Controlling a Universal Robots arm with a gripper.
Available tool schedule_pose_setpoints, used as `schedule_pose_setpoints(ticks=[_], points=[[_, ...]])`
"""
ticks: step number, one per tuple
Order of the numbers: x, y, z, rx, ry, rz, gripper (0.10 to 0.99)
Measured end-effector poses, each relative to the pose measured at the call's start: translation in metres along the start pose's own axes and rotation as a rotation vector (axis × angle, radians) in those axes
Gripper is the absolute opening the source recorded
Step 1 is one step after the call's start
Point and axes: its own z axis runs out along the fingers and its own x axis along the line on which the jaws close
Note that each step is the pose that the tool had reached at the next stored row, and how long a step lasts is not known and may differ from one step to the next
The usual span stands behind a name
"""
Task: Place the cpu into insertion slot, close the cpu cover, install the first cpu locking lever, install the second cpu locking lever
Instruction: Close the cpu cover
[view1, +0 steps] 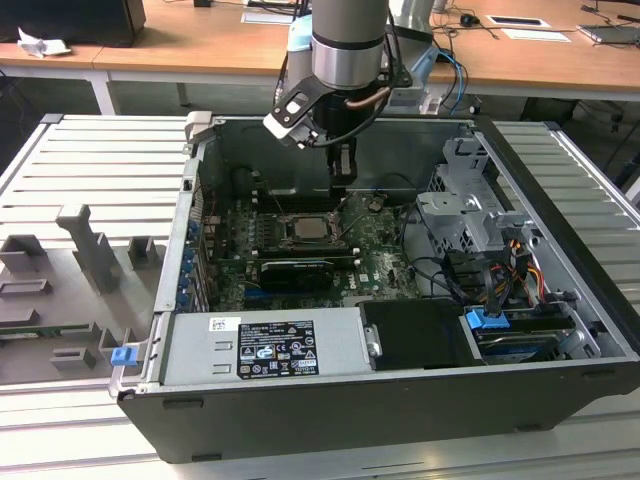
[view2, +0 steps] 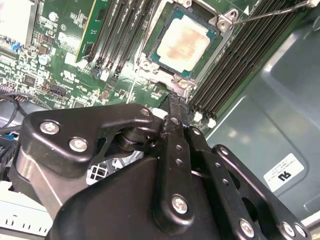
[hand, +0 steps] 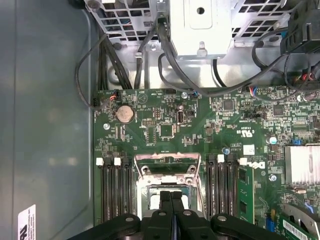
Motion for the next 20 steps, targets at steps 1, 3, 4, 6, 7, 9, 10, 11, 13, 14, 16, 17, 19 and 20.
schedule_pose_setpoints(ticks=[1, 3, 4, 6, 7, 9, 10, 11, 13, 14, 16, 17, 19, 20], points=[[0.0, 0.0018, 0.0001, 0.0, 0.0, 0.0, 0.106], [0.0001, 0.0042, 0.0002, 0.0, 0.0, 0.0, 0.106], [0.0001, 0.0051, 0.0003, 0.0, 0.0, 0.0, 0.106], [0.0002, 0.0066, 0.0004, 0.0, 0.0, 0.0, 0.106], [0.0002, 0.0071, 0.0004, 0.0, 0.0, 0.0, 0.106], [0.0002, 0.0082, 0.0005, 0.0, 0.0, 0.0, 0.106], [0.0002, 0.009, 0.0005, 0.0, 0.0, 0.0, 0.106], [0.0003, 0.0107, 0.0007, 0.0, -0.0001, 0.0, 0.106], [0.0003, 0.0126, 0.0012, 0.002, 0.0001, -0.009, 0.106], [0.0003, 0.0133, 0.0016, 0.003, 0.0008, -0.02, 0.106], [0.0004, 0.0183, 0.0022, 0.004, 0.0008, -0.027, 0.106], [0.0005, 0.0215, 0.0025, 0.005, 0.0008, -0.028, 0.106], [0.0005, 0.0244, 0.003, 0.006, 0.0009, -0.028, 0.106], [0.0005, 0.0258, 0.0031, 0.006, 0.0008, -0.028, 0.106]])
